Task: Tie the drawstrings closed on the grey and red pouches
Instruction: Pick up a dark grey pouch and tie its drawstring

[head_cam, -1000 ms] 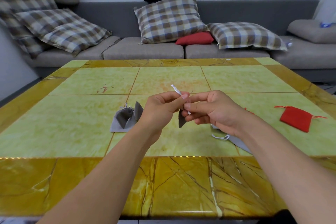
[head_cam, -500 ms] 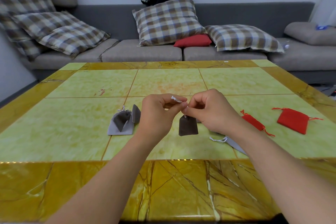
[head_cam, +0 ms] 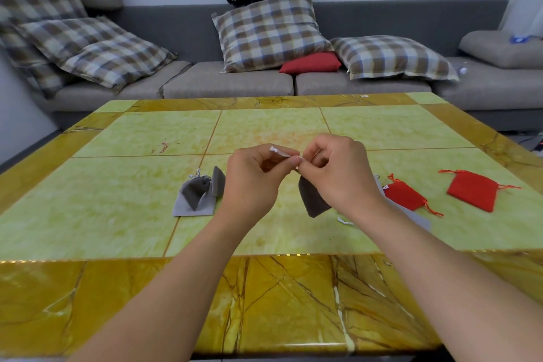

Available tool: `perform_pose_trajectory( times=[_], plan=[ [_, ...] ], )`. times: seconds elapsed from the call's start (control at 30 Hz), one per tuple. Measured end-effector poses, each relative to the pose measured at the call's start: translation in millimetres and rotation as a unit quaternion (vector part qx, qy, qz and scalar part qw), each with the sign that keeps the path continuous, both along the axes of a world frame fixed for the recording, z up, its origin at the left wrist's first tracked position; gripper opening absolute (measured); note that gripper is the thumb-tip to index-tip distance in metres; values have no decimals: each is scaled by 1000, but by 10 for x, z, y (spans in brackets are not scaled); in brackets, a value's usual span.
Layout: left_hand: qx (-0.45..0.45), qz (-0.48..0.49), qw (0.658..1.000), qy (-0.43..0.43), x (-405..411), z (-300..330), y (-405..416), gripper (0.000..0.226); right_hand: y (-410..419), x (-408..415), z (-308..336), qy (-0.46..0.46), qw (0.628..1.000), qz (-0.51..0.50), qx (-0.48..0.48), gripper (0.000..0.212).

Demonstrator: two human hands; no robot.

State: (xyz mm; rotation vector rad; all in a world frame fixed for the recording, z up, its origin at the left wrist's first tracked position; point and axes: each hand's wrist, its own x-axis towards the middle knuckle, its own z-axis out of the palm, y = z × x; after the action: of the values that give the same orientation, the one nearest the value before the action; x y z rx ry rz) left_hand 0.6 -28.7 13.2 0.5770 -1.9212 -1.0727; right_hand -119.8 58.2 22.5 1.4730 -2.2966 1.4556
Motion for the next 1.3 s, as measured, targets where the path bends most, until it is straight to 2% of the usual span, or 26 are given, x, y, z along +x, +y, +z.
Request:
perform_pose_trajectory(
  times=[0.1,0.2,0.3,0.4,0.47,0.57,0.63,0.7,0.8,0.87,0.9,0.97,1.07,1.2,1.3],
  plan=[
    [78,-38,996,20,2,15,6,7,2,14,11,-11,999,34,27,15],
    [86,-49,994,36,0,11,-1,9,24,43,36,-136,985,103,31,23],
    [99,-37,993,52,4,4,-34,15,65,25,106,-346,924,161,12,23],
    [122,-51,989,68,12,18,-22,12,76,-14,146,-491,844,212,-31,20],
    [117,-64,989,64,17,25,-8,11,60,1,130,-544,814,195,-57,21],
    [111,-65,990,50,20,36,21,11,39,35,115,-580,797,150,-77,21],
    [163,-59,983,64,14,59,36,13,23,23,121,-597,785,136,-97,18],
    [272,-69,955,98,4,94,29,21,4,0,122,-621,763,139,-112,10],
    [435,-89,879,172,16,152,-36,25,3,-44,126,-653,732,137,-138,10],
    [506,-94,824,239,38,191,-81,27,25,-81,161,-653,729,139,-154,13],
    [516,-88,813,256,50,211,-98,28,36,-90,194,-645,736,138,-154,13],
    [514,-71,813,266,49,249,-100,31,48,-113,248,-626,753,131,-152,13],
    [504,-63,821,261,44,272,-105,33,48,-125,263,-620,759,132,-150,14],
    [438,-67,882,159,81,225,-103,33,91,-125,193,-626,753,166,-116,14],
    [396,-55,911,104,93,199,-81,36,97,-103,167,-625,752,185,-94,14]
  ],
)
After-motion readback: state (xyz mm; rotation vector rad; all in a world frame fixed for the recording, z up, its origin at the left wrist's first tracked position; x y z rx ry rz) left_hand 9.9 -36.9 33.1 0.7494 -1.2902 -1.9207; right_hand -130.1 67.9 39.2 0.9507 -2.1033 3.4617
